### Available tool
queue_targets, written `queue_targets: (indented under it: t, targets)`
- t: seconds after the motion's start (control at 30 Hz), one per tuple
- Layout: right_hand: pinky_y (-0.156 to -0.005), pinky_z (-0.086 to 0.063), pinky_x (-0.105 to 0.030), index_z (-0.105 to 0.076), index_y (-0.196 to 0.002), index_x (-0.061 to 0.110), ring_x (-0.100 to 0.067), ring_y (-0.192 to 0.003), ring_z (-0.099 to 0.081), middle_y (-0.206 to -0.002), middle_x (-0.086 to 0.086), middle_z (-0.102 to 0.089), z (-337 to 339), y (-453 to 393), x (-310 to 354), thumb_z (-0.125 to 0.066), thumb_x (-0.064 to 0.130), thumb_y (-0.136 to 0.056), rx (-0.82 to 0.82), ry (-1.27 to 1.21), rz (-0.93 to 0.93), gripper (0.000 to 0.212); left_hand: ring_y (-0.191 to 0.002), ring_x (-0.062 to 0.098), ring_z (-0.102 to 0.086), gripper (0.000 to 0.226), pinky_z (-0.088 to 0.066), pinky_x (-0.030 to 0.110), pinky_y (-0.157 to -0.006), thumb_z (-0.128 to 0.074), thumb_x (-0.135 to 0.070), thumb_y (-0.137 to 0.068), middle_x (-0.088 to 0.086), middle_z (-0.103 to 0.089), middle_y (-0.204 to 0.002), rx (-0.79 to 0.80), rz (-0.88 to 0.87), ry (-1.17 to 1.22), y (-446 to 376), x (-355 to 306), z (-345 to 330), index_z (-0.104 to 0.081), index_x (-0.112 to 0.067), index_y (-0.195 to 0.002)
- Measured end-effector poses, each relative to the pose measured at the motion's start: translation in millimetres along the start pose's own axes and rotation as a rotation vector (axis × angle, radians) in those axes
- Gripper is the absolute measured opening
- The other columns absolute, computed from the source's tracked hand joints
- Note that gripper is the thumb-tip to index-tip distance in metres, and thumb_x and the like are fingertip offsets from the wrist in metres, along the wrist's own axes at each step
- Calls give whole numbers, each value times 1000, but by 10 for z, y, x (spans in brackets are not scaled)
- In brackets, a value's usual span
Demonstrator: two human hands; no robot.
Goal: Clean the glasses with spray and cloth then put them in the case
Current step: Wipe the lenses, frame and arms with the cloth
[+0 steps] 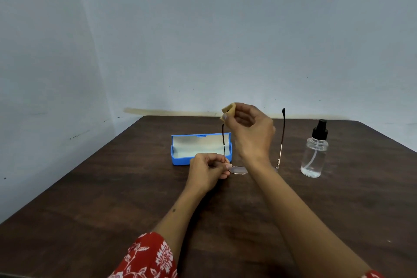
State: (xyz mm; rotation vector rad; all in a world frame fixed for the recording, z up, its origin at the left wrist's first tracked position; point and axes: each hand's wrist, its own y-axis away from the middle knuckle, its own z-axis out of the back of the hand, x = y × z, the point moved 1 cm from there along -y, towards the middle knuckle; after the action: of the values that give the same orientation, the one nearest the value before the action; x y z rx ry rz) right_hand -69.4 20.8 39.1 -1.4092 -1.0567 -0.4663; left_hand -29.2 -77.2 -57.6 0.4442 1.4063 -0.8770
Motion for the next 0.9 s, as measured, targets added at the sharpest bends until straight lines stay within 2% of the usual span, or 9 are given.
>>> queue_targets:
  t: [0.1, 0.17, 0.23, 0.37, 0.5, 0.63, 0.77, 0.9]
  targets:
    - [-69, -54, -14, -69, -75, 22, 0, -65, -66, -68, 12, -70, 4, 114, -135, -71, 6, -77, 52, 119, -22, 16, -62, 17, -69, 15, -59, 28, -68, -70, 0, -79, 2, -70, -60, 6, -28, -19, 23, -17, 12, -69, -13, -73]
    - [-73, -56, -23, -70, -79, 21, -3, -69, -66, -71, 11, -70, 26, 190, -250, -73, 8, -76, 96, 206, -94, 13, -63, 16, -70, 15, -58, 23, -65, -67, 1, -80, 2, -70, -65, 22, -55, -43, 47, -43, 30, -69, -14, -78]
    - [-75, -57, -29, -70, -81, 20, -6, -71, -66, -72, 9, -69, 45, 228, -305, -74, 9, -74, 112, 238, -148, 14, -65, 16, -71, 14, -58, 23, -66, -65, 0, -82, 3, -71, -68, 28, -66, -70, 55, -52, 46, -69, -13, -82]
    - [-72, -55, -19, -67, -69, 25, -2, -66, -66, -66, 13, -69, 14, 117, -169, -73, 7, -75, 84, 185, -87, 20, -67, 22, -70, 9, -60, 32, -72, -69, -2, -80, 8, -71, -67, 14, -39, -49, 18, -30, 29, -70, -11, -79]
    - [-68, -55, -15, -70, -77, 17, -4, -65, -68, -67, 8, -70, -15, 6, -29, -72, 3, -76, 6, 33, -31, 15, -68, 21, -71, 11, -59, 34, -73, -74, -7, -78, 6, -72, -66, 1, 2, -40, -4, -14, 3, -68, -16, -73]
    - [-69, -53, -12, -69, -75, 21, -3, -66, -66, -69, 12, -69, 25, 140, -189, -72, 4, -76, 67, 146, -75, 17, -65, 17, -70, 12, -59, 28, -69, -69, -2, -80, 7, -71, -67, 8, -38, -59, 31, -36, 17, -69, -13, -77]
    - [-73, -54, -20, -70, -81, 21, -3, -68, -64, -71, 9, -68, 65, 228, -336, -75, 8, -72, 98, 247, -171, 16, -61, 10, -69, 14, -58, 21, -64, -64, 4, -82, 6, -70, -70, 23, -87, -93, 72, -72, 36, -70, -9, -83]
    - [-71, -53, -16, -66, -73, 26, -6, -69, -66, -69, 11, -68, 42, 167, -220, -76, 8, -71, 84, 226, -136, 20, -65, 20, -69, 11, -59, 31, -70, -66, 2, -80, 10, -70, -68, 19, -76, -75, 60, -52, 29, -70, -9, -80]
